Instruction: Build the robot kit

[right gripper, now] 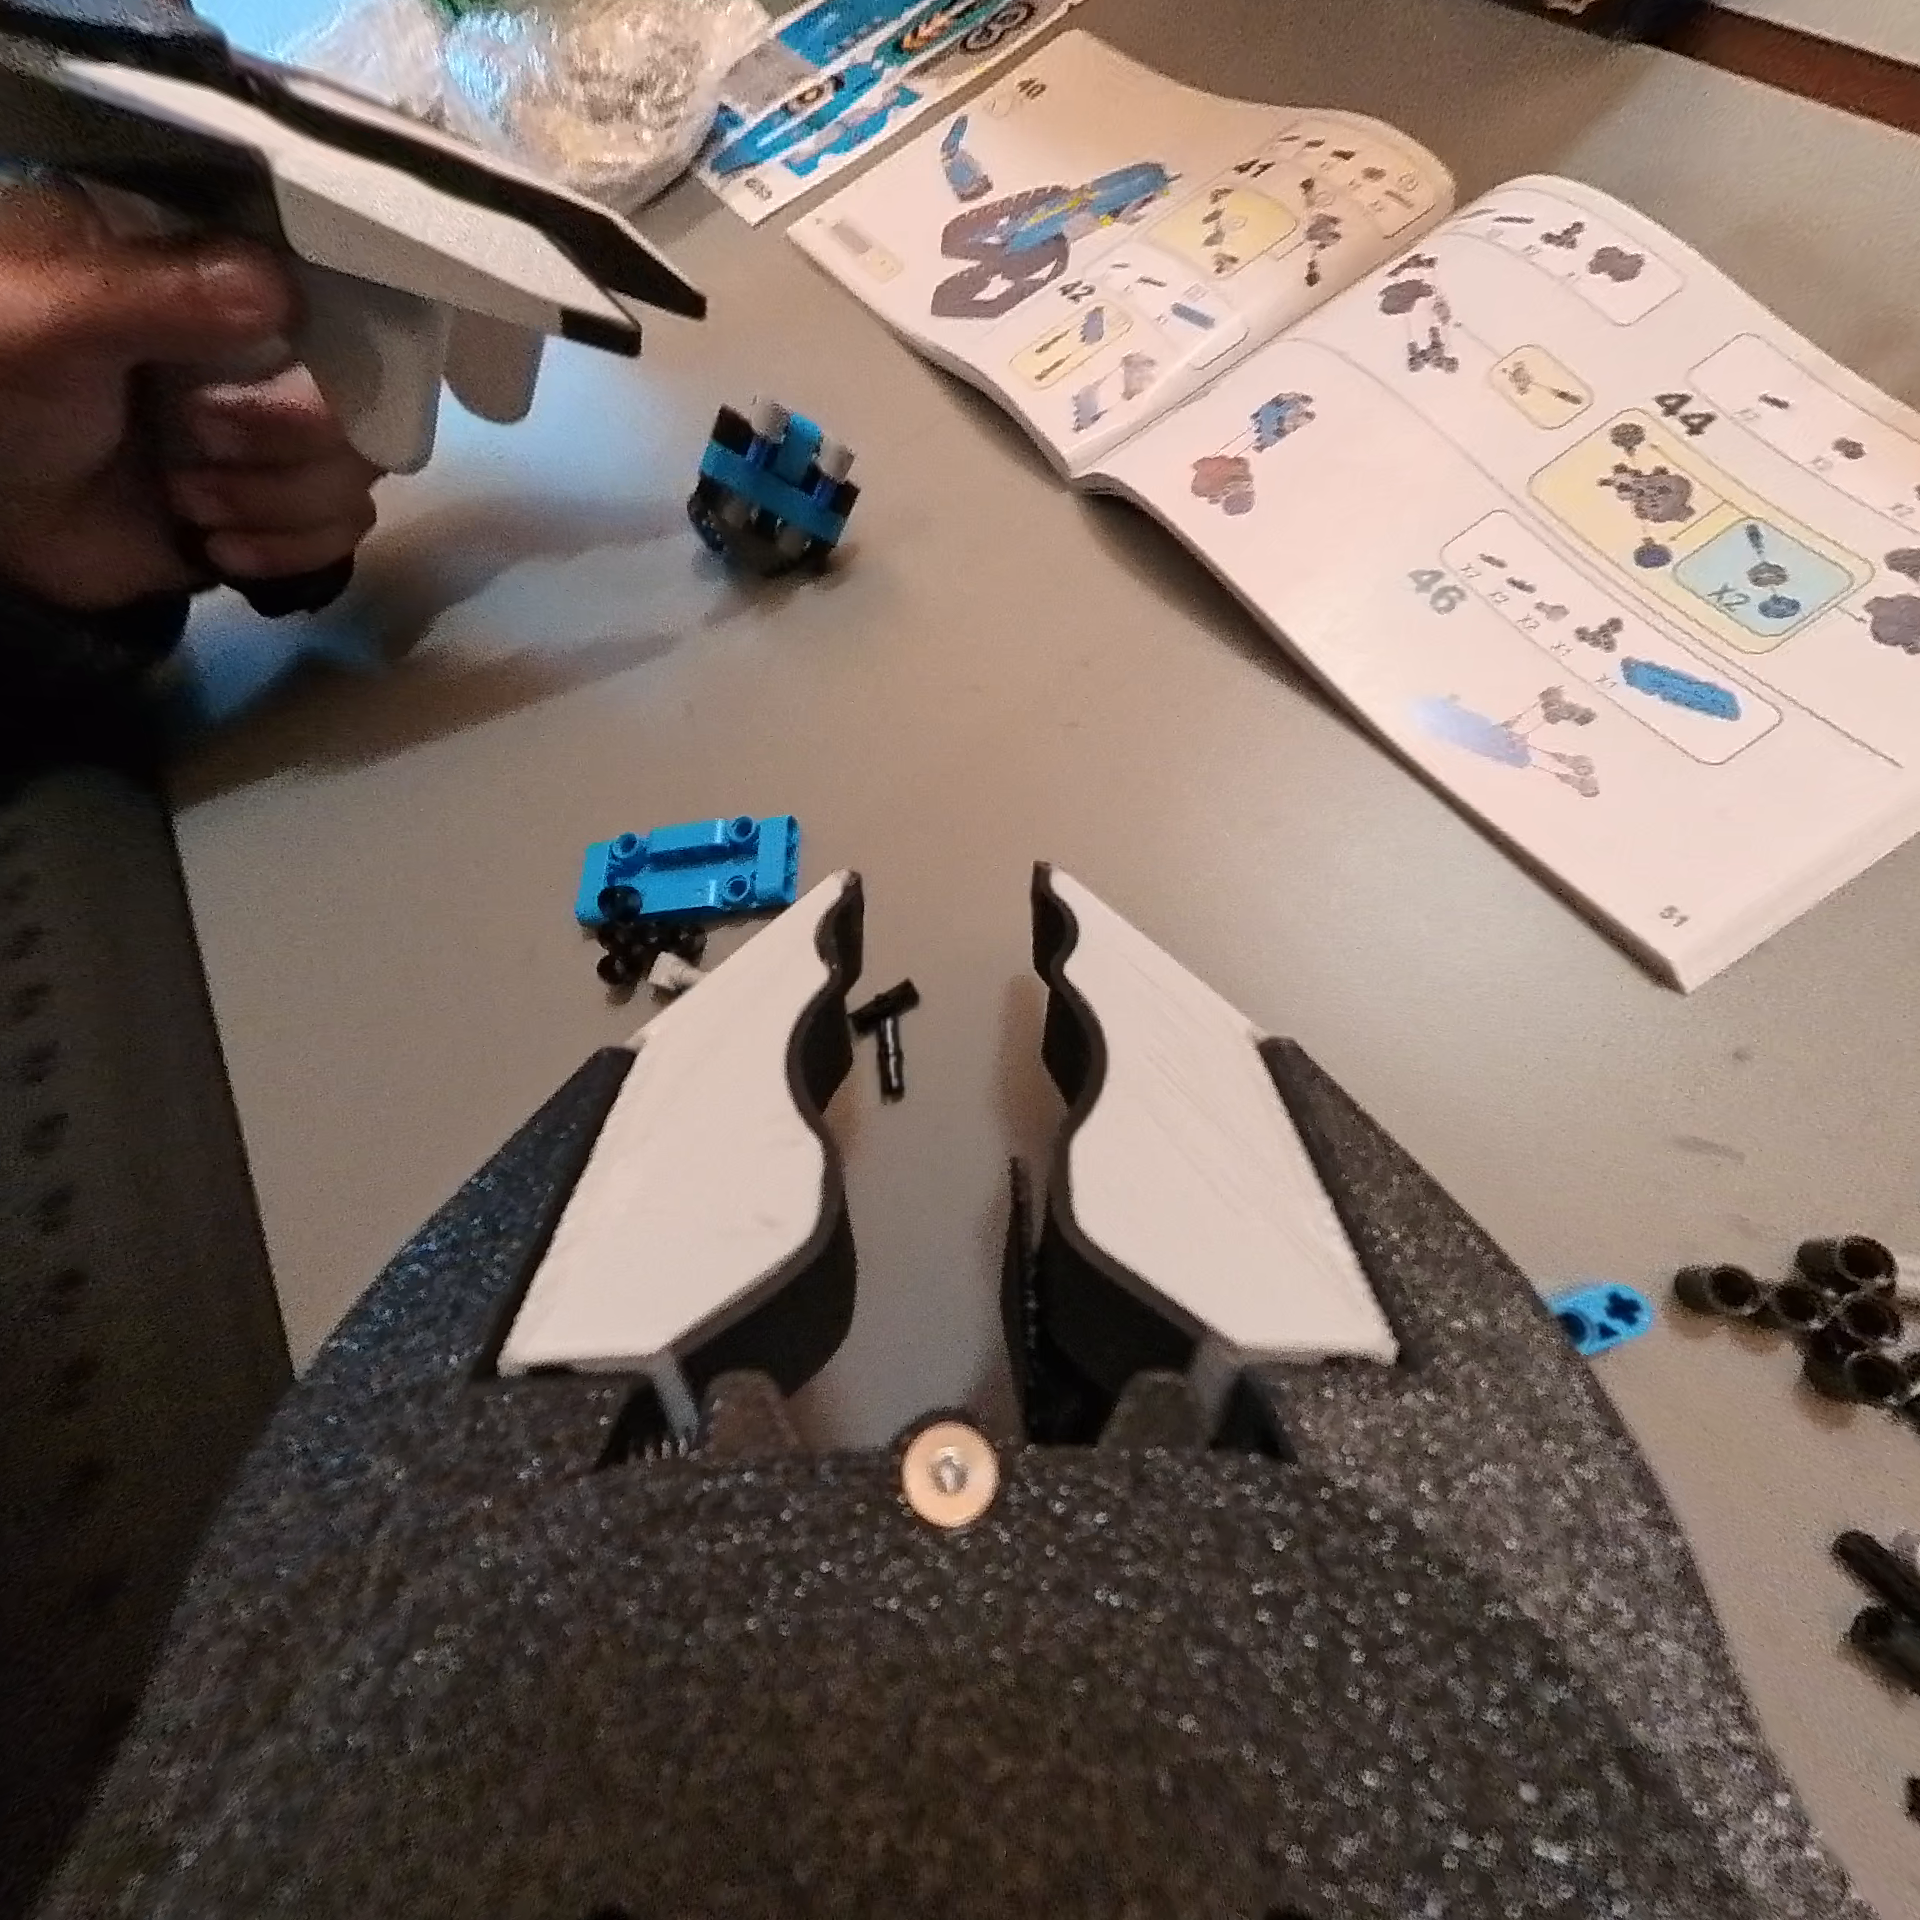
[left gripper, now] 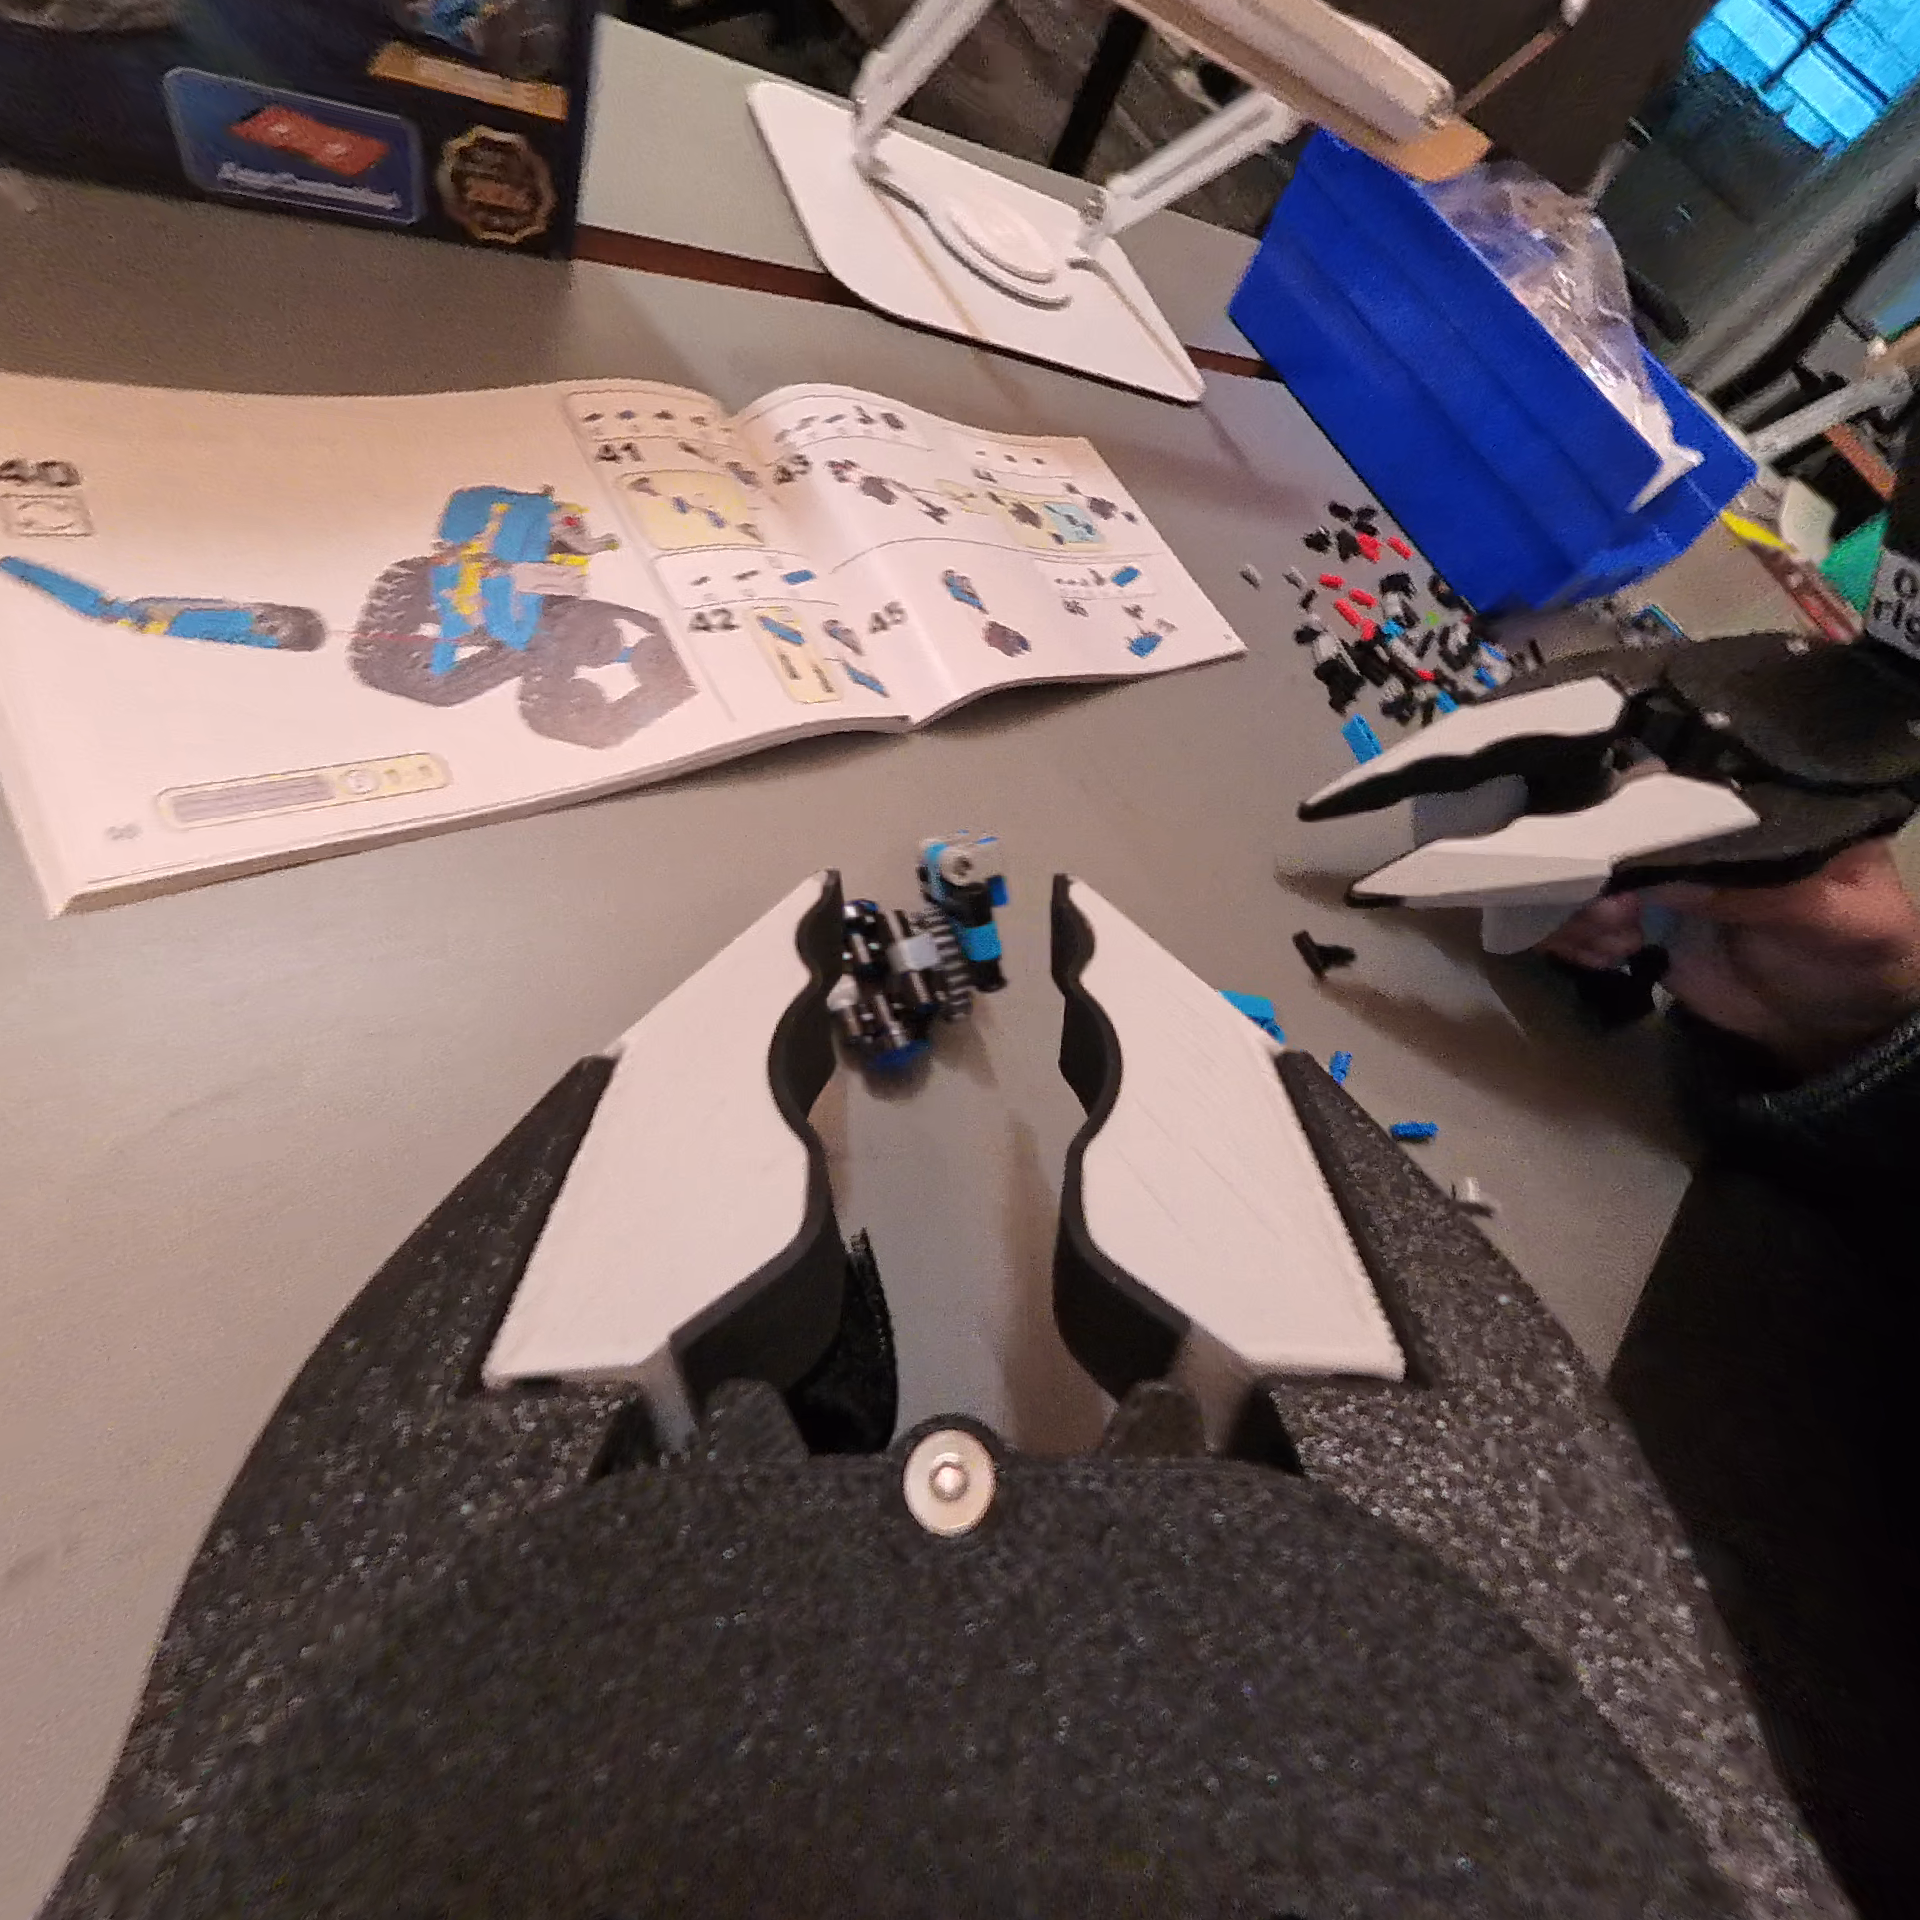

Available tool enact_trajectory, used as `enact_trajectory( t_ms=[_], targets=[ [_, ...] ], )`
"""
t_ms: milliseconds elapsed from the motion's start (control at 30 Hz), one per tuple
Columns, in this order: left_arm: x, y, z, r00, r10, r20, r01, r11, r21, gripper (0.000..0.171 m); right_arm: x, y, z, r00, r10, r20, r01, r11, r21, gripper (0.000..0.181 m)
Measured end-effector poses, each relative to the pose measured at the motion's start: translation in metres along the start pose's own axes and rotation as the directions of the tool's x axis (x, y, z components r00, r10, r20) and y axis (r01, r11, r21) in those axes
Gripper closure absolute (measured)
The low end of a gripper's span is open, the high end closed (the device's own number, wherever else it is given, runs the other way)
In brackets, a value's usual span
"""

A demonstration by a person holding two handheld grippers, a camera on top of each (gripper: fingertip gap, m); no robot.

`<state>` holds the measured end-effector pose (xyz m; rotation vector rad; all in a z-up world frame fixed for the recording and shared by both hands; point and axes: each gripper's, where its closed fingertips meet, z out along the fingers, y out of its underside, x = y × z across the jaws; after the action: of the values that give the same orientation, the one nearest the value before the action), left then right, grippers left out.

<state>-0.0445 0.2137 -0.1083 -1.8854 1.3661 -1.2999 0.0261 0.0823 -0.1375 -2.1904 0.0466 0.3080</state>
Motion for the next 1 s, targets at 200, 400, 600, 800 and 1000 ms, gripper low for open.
enact_trajectory(
  t_ms=[200,400,600,800,1000],
  targets=[
    [0.051,0.044,0.016,0.973,0.151,-0.176,-0.183,0.965,-0.188,0.13,0.007,-0.001,-0.005,0.997,-0.019,-0.069,0.018,1.0,-0.004,0.151],
    [0.082,0.023,0.002,0.909,0.392,-0.141,-0.395,0.919,0.01,0.136,0.014,-0.01,-0.013,0.991,-0.036,-0.129,0.043,0.998,0.049,0.155],
    [0.092,0.048,0.011,0.897,0.391,-0.206,-0.416,0.904,-0.094,0.134,0.016,-0.018,-0.019,0.981,-0.074,-0.18,0.09,0.992,0.084,0.161],
    [0.09,0.085,0.022,0.884,0.401,-0.242,-0.455,0.857,-0.243,0.118,0.031,-0.021,-0.032,0.972,-0.023,-0.236,0.051,0.992,0.113,0.162],
    [0.083,0.09,0.027,0.885,0.422,-0.196,-0.463,0.841,-0.281,0.119,0.038,-0.025,-0.044,0.965,0.015,-0.263,0.025,0.988,0.151,0.162]
  ],
)
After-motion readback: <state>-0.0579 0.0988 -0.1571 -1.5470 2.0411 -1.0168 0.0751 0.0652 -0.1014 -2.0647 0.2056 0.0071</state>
